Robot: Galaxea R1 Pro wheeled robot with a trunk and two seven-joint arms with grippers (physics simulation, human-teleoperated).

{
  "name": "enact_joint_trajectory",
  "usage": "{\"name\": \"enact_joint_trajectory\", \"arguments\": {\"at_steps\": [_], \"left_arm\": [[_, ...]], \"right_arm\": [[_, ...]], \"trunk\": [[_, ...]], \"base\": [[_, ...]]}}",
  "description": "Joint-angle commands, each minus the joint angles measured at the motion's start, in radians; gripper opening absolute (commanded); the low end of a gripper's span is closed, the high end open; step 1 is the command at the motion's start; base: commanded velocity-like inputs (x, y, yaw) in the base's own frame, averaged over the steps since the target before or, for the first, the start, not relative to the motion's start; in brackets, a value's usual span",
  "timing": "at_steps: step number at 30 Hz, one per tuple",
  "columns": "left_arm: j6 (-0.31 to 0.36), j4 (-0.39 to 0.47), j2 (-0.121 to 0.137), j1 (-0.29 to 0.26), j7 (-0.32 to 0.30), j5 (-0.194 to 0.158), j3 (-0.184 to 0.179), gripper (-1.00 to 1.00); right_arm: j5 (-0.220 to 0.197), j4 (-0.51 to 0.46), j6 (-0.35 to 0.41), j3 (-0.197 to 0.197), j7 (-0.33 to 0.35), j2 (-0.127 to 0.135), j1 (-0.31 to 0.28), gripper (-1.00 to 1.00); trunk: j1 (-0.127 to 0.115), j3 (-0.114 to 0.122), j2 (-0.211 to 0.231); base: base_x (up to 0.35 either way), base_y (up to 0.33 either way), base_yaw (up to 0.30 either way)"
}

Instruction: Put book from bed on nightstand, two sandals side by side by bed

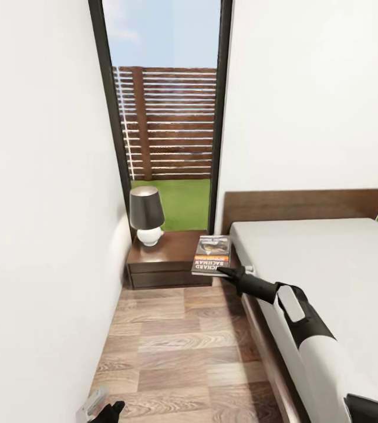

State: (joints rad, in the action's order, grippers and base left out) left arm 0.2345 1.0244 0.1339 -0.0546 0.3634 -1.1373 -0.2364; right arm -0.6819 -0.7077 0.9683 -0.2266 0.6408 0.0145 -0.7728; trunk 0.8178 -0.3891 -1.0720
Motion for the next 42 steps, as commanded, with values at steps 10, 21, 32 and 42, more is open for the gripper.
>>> {"name": "enact_joint_trajectory", "arguments": {"at_steps": [10,21,32,42], "left_arm": [[0.0,0.002,0.001,-0.001,0.006,-0.007,-0.003,1.0],[0.0,0.002,0.001,-0.001,0.007,-0.007,-0.003,1.0],[0.0,0.002,0.0,-0.001,0.008,-0.007,-0.003,1.0],[0.0,0.002,0.001,-0.001,0.007,-0.007,-0.003,1.0]], "right_arm": [[0.255,0.073,-0.054,-0.001,0.012,0.0,-0.066,-1.0],[0.321,0.092,-0.073,0.001,0.02,-0.009,-0.072,-1.0],[0.331,0.072,-0.038,0.021,0.017,-0.015,-0.066,-1.0],[0.33,0.034,-0.039,0.155,0.017,-0.015,-0.059,-1.0]], "trunk": [[0.001,-0.001,-0.001],[0.001,-0.001,-0.001],[0.001,-0.001,-0.001],[0.001,-0.001,-0.001]], "base": [[0.329,0.0,0.0],[0.329,0.0,0.0],[0.329,0.0,0.0],[0.329,0.0,0.0]]}}
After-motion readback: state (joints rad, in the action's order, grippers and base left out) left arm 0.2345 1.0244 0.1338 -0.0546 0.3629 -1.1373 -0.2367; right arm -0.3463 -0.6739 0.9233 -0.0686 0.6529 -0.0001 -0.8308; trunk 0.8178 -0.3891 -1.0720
